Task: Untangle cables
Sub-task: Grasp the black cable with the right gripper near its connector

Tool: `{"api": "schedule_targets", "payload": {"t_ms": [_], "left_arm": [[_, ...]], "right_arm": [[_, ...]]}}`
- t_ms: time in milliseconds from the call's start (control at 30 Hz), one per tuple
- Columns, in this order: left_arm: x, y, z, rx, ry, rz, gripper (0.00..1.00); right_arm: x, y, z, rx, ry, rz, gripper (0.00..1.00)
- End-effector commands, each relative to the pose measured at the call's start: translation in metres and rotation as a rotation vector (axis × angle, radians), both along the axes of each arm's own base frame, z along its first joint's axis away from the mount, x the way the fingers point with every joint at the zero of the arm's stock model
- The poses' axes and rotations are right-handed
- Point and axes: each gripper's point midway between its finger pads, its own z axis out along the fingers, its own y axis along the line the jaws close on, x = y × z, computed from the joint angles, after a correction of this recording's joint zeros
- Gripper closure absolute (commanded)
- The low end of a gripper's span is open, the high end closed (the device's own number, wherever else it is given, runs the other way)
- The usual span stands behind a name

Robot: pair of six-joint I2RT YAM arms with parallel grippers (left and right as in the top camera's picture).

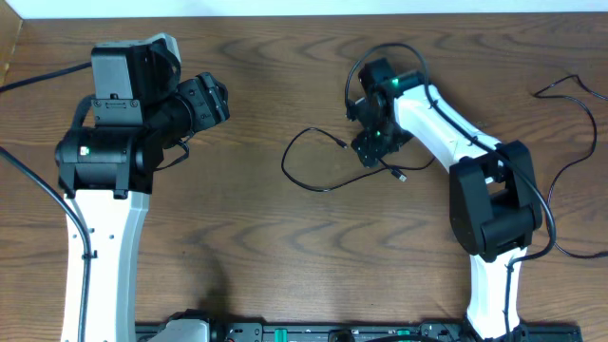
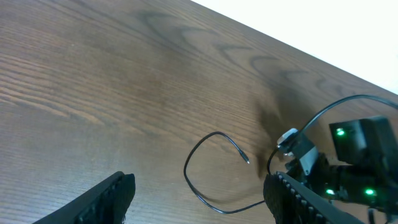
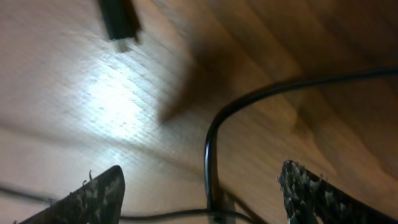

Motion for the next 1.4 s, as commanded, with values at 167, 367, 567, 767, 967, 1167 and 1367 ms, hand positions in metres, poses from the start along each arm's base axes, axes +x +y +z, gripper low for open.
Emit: {"api": "schedule_targets", "payload": {"t_ms": [167,367,567,767,967,1167,1367], "left_arm": [[0.001,0.003,0.001,0.019,-0.004,-0.006,0.28],[0.002,0.005,0.001,0.030,-0.005,0.004,0.28],[0.003,0.005,-0.001,0.030,-0.001,0.005,0.28],[0.003,0.005,-0.001,0.030,0.000,0.004,0.28],[0.003,0.005,-0.001,0.030,0.000,0.004,0.28],[0.003,0.005,-0.001,0.030,0.000,0.004,0.28],[0.003,0.005,-0.001,0.030,0.001,0.004,0.28]], "right_arm": [[-0.031,0.022,0.024,0.165,0.077,0.298,0.26],[-0.023,-0.009,0.004,-0.004,0.046,0.222,0.24],[-0.027,-0.008,-0.012,-0.009,0.043,0.222,0.25],[-0.036,-0.011,-0.024,-0.013,0.065,0.187,0.28],[-0.043,-0.015,-0.030,-0.018,0.085,0.183,0.37],[-0.033,-0.012,-0.033,-0.011,0.052,0.047,0.96],[-0.006,-0.003,-0.015,0.036,-0.028,-0.174,0.99]]}}
